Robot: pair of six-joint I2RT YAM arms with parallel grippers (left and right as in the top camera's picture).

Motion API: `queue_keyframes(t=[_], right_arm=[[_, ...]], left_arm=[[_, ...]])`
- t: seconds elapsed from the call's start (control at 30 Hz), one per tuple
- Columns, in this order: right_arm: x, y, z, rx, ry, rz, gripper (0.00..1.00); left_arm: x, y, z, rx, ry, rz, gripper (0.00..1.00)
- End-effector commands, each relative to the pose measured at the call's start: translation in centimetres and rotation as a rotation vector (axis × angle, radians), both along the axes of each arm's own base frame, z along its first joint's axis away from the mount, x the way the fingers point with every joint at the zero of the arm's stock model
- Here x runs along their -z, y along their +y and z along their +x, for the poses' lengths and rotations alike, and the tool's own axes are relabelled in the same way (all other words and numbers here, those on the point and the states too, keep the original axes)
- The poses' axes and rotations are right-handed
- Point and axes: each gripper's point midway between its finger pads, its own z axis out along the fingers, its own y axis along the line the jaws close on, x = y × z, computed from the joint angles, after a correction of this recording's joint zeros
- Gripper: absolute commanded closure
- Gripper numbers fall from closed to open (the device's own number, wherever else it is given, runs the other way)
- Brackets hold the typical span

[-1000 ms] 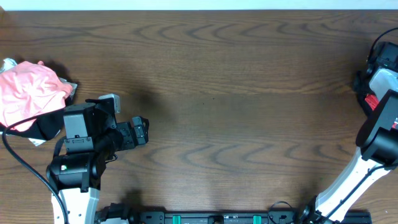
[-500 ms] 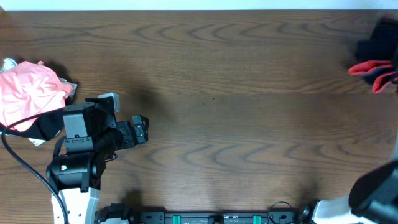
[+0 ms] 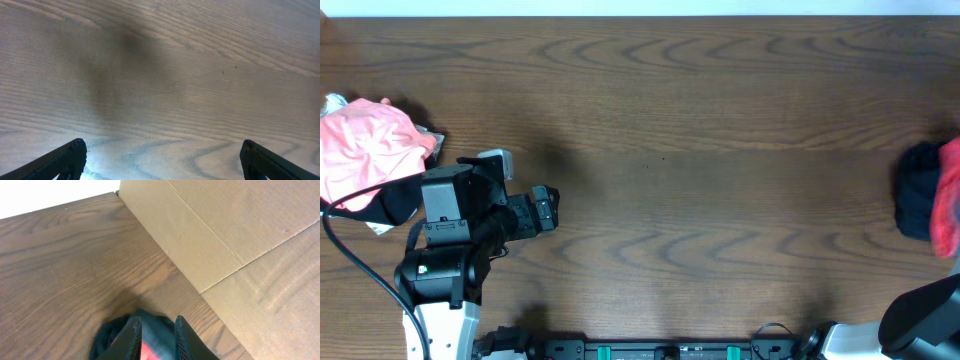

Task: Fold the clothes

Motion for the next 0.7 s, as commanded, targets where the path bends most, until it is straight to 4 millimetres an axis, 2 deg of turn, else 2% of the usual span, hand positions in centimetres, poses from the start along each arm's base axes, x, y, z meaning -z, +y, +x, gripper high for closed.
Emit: queue_keyframes(t=[0.0,0.07,0.1,0.17,0.23,0.33,0.4,0.47,0.57,0.67], right_arm=[[-1.0,-0.4,-0.4,0.027,-0.023,-0.013,0.85],[-1.0,-0.4,-0.4,0.027,-0.023,-0.013,0.86],[-0.9,-0.4,-0.4,0.027,-0.022,-0.012,0.83],[-0.7,-0.3,-0.6,0.027,-0.01,-0.005,0.64],[0.8,0.3,-1.1,0.013,0.043,0.037,0.61],[4.8,1.1,-2.6,0.048,0.134,0.146,0.57],[7.7,0.9,-3.0,0.079,0.17,0.192,0.48],[11.5,0.7,-3.5,0.09,0.247,0.233,0.42],[16.5,0.5,-4.8,0.105,0.387,0.276,0.39],[19.3,-0.2,-5.4,0.132,0.454,0.291,0.38]], left_arm=[[-0.9,-0.3,0.2,0.007,-0.021,-0.015,0.02],[-0.9,-0.3,0.2,0.007,-0.021,-0.015,0.02],[-0.9,-0.3,0.2,0.007,-0.021,-0.015,0.02],[-0.9,-0.3,0.2,0.007,-0.021,-0.015,0.02],[-0.9,-0.3,0.2,0.007,-0.021,-0.015,0.02],[-0.9,-0.3,0.3,0.007,-0.022,-0.015,0.02],[-0.9,-0.3,0.2,0.007,-0.021,-0.015,0.02],[-0.9,-0.3,0.2,0.007,-0.021,-0.015,0.02],[-0.9,-0.3,0.2,0.007,-0.021,-0.015,0.02],[-0.9,-0.3,0.2,0.007,-0.021,-0.015,0.02]])
